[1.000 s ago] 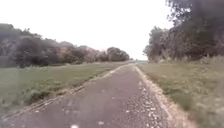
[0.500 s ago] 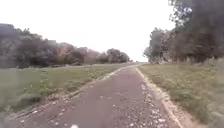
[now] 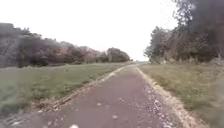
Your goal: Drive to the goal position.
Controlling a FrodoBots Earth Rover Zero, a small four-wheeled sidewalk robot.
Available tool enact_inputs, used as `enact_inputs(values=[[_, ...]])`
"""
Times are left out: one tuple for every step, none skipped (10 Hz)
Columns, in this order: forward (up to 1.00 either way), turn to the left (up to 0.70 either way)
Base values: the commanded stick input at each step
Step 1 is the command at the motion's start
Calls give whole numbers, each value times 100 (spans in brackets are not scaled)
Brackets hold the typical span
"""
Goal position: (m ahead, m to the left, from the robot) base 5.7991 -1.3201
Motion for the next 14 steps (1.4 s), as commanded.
enact_inputs(values=[[70,-10],[70,-4],[70,0],[70,0],[70,0],[70,0],[70,0],[70,0],[70,0],[70,0],[70,0],[70,-13],[70,-14],[70,-14]])
